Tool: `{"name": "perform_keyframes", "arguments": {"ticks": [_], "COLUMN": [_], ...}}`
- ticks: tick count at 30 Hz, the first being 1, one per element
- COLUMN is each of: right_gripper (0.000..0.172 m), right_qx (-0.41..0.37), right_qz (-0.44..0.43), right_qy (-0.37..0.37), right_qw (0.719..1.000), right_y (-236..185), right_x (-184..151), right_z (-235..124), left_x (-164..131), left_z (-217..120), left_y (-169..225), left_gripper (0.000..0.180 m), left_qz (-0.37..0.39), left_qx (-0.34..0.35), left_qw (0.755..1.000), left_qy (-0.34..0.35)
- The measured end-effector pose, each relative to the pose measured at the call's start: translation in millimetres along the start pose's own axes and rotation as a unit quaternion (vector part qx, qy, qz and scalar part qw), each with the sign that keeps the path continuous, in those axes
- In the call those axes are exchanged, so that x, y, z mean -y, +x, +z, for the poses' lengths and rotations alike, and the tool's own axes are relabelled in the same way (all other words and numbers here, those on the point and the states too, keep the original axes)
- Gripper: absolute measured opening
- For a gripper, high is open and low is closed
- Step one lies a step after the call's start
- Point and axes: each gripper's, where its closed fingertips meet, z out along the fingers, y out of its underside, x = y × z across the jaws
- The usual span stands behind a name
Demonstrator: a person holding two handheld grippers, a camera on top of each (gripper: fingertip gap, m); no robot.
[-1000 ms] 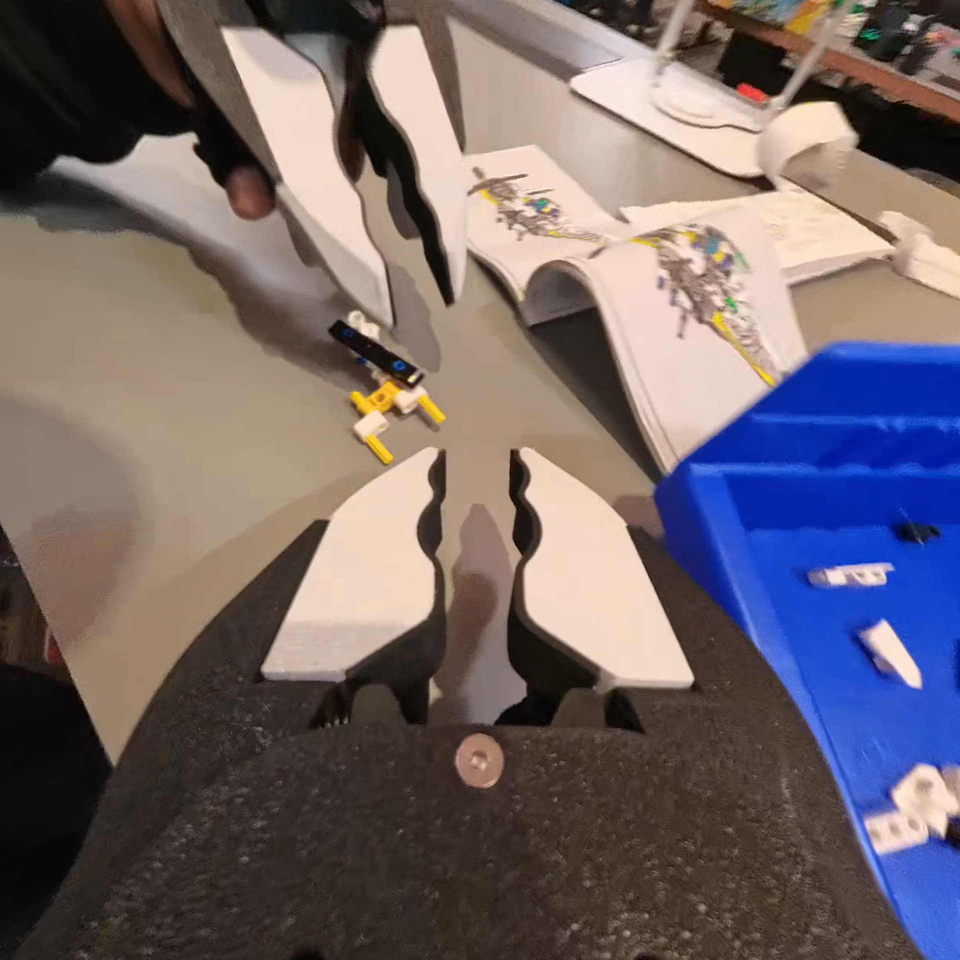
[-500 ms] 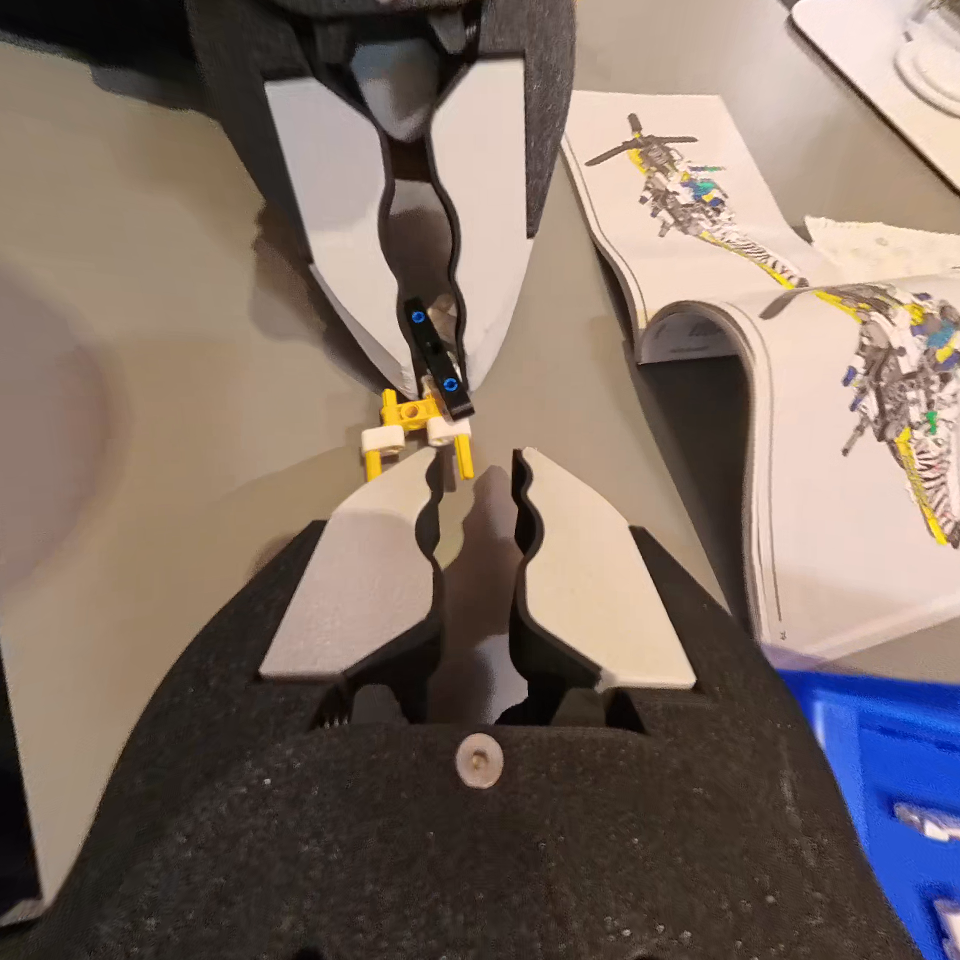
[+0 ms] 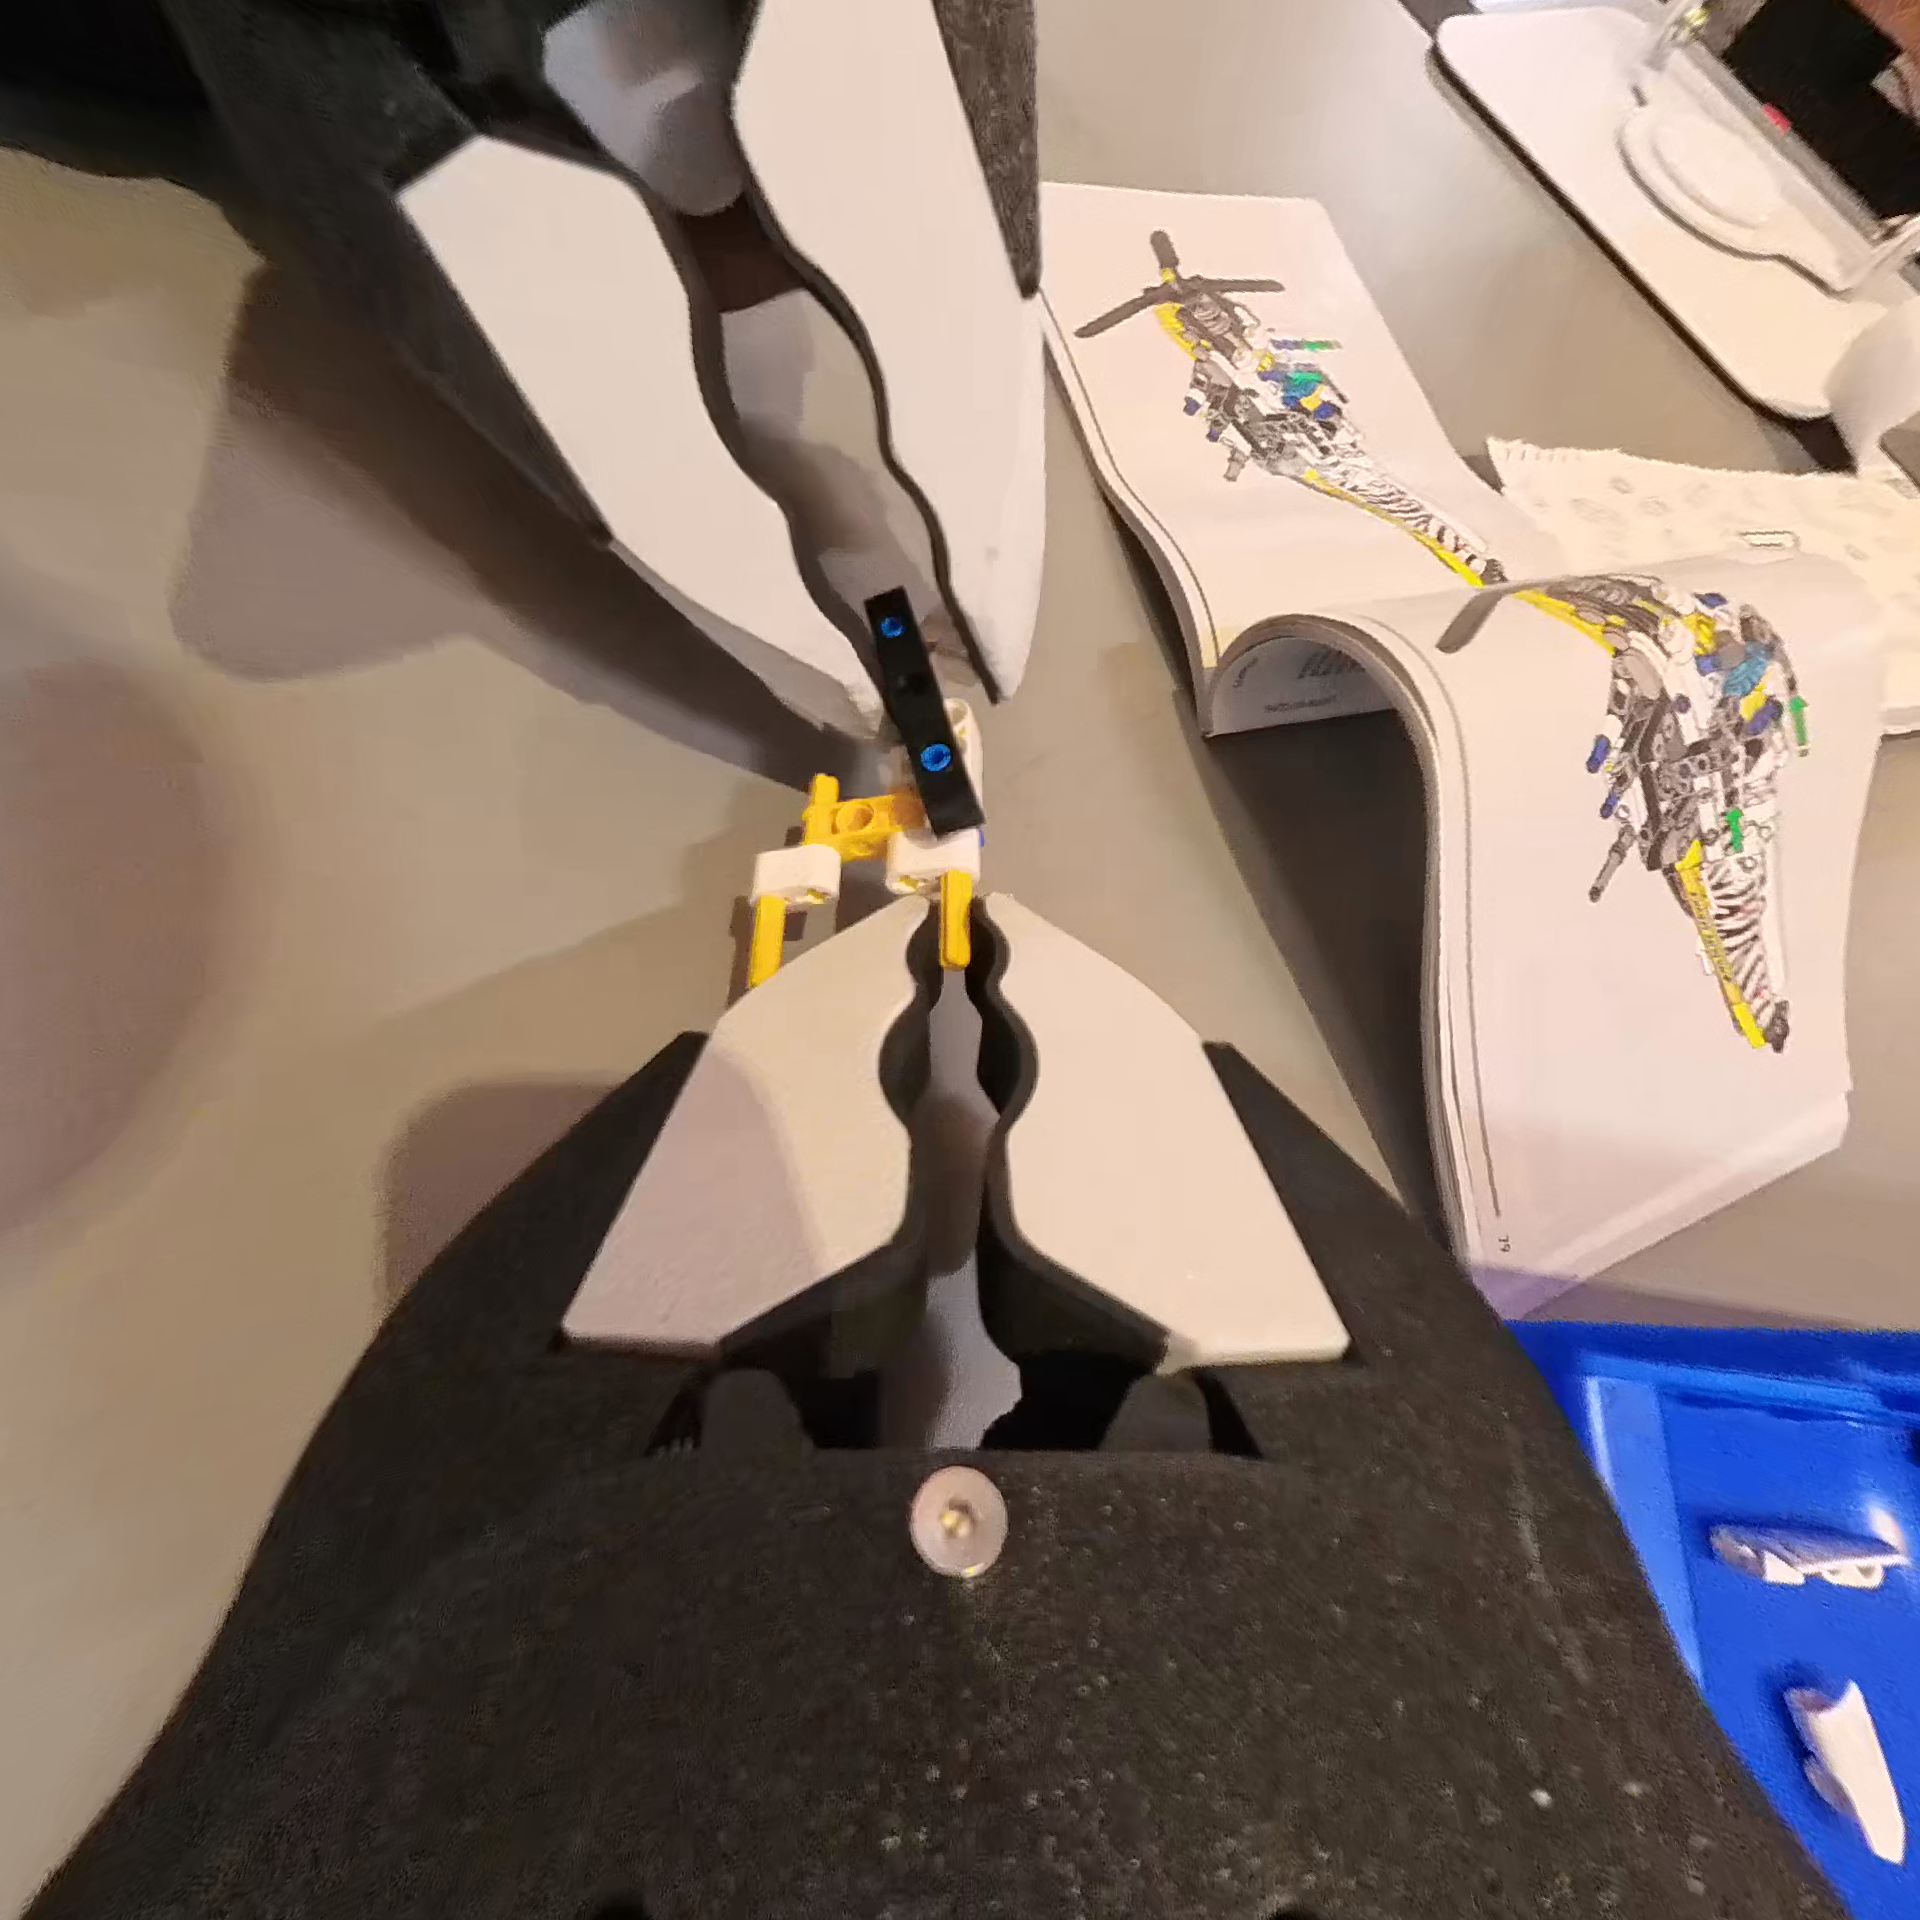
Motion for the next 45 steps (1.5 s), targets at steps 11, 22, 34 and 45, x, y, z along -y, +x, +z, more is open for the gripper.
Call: {"name": "perform_keyframes", "arguments": {"ticks": [11, 22, 34, 45], "right_gripper": [0.003, 0.006, 0.016, 0.047], "right_qx": [-0.085, -0.101, -0.082, -0.062], "right_qz": [-0.035, -0.022, 0.015, 0.080], "right_qy": [-0.002, 0.027, 0.088, 0.156], "right_qw": [0.996, 0.994, 0.993, 0.983], "right_y": [6, 10, 13, 3], "right_x": [3, 9, 28, 50], "right_z": [1, -5, -9, -12], "left_x": [-5, 4, 21, 24], "left_z": [4, -1, -20, -21], "left_y": [-2, 7, -7, -10], "left_gripper": [0.015, 0.012, 0.012, 0.012], "left_qz": [-0.080, -0.328, -0.490, -0.429], "left_qx": [0.051, -0.111, -0.223, -0.165], "left_qw": [0.995, 0.936, 0.825, 0.869], "left_qy": [-0.016, 0.063, 0.171, 0.186]}}
